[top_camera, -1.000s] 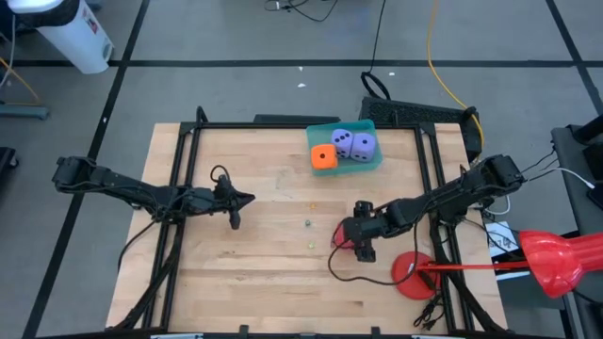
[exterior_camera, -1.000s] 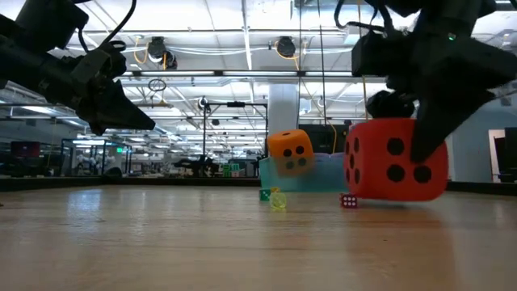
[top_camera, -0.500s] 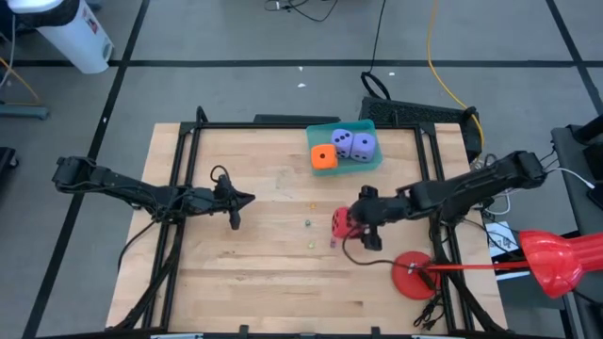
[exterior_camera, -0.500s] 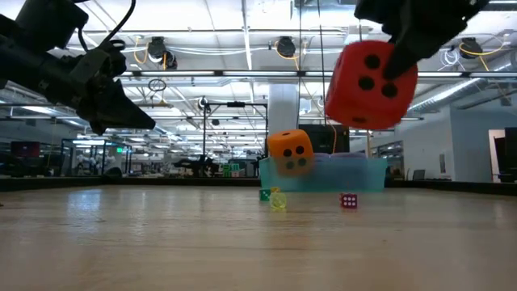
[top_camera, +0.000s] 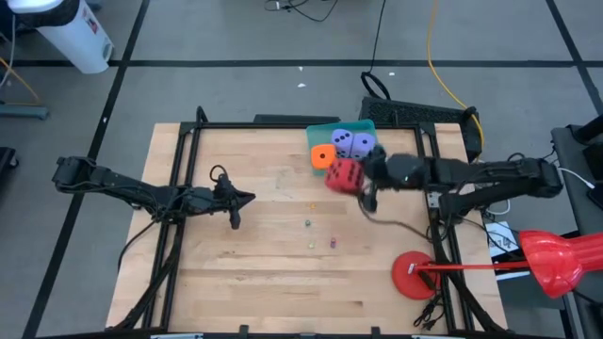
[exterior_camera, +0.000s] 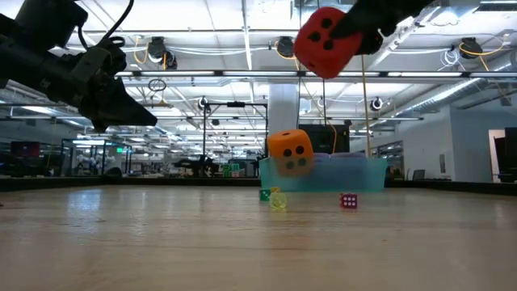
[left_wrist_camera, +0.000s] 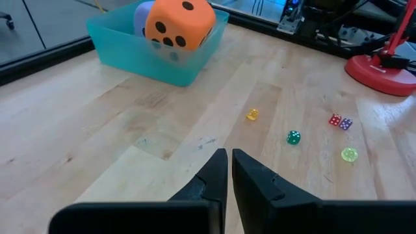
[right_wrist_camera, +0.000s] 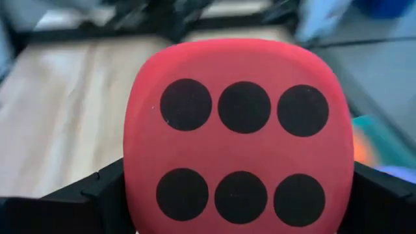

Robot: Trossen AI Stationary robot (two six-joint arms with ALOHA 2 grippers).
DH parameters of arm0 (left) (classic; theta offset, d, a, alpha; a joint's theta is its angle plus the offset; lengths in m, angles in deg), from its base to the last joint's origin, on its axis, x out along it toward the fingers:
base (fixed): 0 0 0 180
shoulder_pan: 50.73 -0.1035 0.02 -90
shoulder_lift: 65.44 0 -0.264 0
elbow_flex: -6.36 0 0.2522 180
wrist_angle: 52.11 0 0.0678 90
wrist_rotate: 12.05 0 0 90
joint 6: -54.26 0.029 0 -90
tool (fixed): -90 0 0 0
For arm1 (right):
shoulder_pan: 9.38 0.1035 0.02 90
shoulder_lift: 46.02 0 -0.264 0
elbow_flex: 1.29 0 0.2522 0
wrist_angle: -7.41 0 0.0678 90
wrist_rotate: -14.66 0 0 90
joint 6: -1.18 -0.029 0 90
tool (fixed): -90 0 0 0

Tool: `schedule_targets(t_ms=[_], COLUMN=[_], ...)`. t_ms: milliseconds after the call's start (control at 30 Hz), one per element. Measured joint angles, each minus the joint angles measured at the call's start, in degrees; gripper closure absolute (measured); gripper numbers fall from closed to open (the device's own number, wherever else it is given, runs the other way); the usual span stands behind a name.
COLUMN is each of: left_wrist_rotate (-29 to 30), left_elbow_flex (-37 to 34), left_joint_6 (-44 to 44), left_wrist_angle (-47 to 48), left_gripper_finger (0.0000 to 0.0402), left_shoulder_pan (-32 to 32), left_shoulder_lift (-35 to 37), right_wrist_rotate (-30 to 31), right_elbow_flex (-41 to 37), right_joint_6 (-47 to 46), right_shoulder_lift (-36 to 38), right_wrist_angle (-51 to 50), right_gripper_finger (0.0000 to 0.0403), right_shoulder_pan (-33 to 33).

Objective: Pick & Place Dice
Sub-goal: Put the large red dice into the blue transparent bin

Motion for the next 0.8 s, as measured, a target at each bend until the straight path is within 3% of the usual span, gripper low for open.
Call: schedule_targets(t_ms=[100,400,600,800], left_wrist_rotate=[0.0,0.0,-0.3,-0.5], left_elbow_flex=[0.0,0.0,0.0,0.0], left_joint_6=[-0.2,-0.9,-0.9,-0.7], left_wrist_angle=[0.0,0.0,0.0,0.0], left_gripper_finger=[0.0371,0.0371,0.0371,0.0371], left_shoulder_pan=[0.0,0.0,0.1,0.1], left_shoulder_lift=[0.0,0.0,0.0,0.0], right_wrist_rotate=[0.8,-8.6,1.7,2.9], right_elbow_flex=[0.2,0.8,0.8,0.8], right_joint_6=[0.6,3.6,7.0,9.2], right_shoulder_lift=[0.3,-4.7,-10.7,-17.4], right_wrist_angle=[1.8,-4.2,-5.2,-4.3], right_gripper_finger=[0.0038,0.0038,0.0038,0.0037], right_shoulder_pan=[-5.5,-21.5,-26.1,-26.1])
